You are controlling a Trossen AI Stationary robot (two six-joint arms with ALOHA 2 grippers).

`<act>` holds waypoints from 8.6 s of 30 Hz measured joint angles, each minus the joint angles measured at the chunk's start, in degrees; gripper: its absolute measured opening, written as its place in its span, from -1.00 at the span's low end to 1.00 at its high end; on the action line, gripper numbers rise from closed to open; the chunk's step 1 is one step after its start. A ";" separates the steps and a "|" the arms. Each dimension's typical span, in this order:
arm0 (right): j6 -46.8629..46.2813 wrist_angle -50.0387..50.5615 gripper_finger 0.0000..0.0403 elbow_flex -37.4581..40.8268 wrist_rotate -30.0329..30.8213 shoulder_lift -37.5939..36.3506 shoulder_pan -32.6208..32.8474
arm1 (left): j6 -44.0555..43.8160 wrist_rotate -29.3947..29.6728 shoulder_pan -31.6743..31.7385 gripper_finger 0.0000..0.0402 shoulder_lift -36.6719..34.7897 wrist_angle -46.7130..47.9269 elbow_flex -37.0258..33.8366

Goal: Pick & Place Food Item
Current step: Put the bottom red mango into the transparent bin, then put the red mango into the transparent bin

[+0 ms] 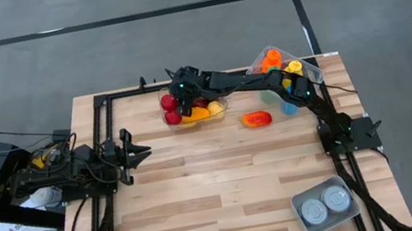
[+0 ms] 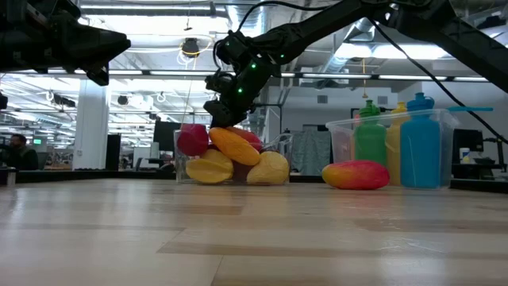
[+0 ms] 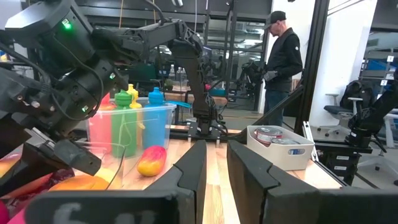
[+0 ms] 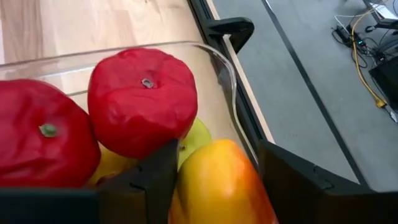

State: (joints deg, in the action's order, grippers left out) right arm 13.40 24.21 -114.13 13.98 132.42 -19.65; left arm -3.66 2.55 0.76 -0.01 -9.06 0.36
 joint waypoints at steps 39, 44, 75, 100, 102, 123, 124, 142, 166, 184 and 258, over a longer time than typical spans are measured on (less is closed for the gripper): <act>4.14 24.62 0.27 18.97 -27.01 -33.10 -8.92 | 0.00 0.00 0.00 -0.73 0.00 0.00 0.00; 5.86 3.59 0.27 29.04 -19.98 -34.14 -8.71 | 0.00 0.00 0.00 -0.73 0.00 0.01 0.00; 6.01 1.23 0.27 13.25 -9.41 -10.67 -9.96 | 0.00 0.00 0.00 -0.73 0.00 0.00 0.00; 7.12 34.59 0.27 3.14 -8.13 -23.01 -5.66 | 0.00 0.02 0.00 -0.73 0.00 0.02 0.00; 5.04 39.28 0.27 4.35 -8.13 -27.25 -4.88 | 0.00 0.00 0.00 -0.73 0.00 0.00 0.00; -5.52 30.65 0.50 47.78 -2.24 -53.04 7.58 | 0.00 0.01 0.00 -0.73 0.00 0.00 0.00; -4.96 30.81 0.56 47.95 -1.82 -51.92 8.28 | 0.00 0.01 0.01 -0.73 0.00 0.00 0.00; 2.05 25.35 0.90 47.55 0.80 -26.52 0.98 | 0.00 0.01 0.01 -0.73 0.00 0.00 0.00; -8.27 22.89 0.10 47.54 -8.60 -40.35 13.03 | 0.00 0.00 0.00 -0.73 0.00 0.00 0.00; -5.51 -29.08 0.21 47.47 -18.17 -57.10 53.00 | -0.01 0.01 0.02 -0.73 0.00 0.00 0.00; -13.30 -12.65 0.22 31.13 17.31 -38.46 13.44 | 0.00 0.02 0.02 -0.73 0.00 0.00 0.00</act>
State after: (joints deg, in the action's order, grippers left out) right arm 0.10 11.56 -83.00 31.29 93.96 -6.21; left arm -3.66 2.57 0.78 -0.01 -9.06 0.36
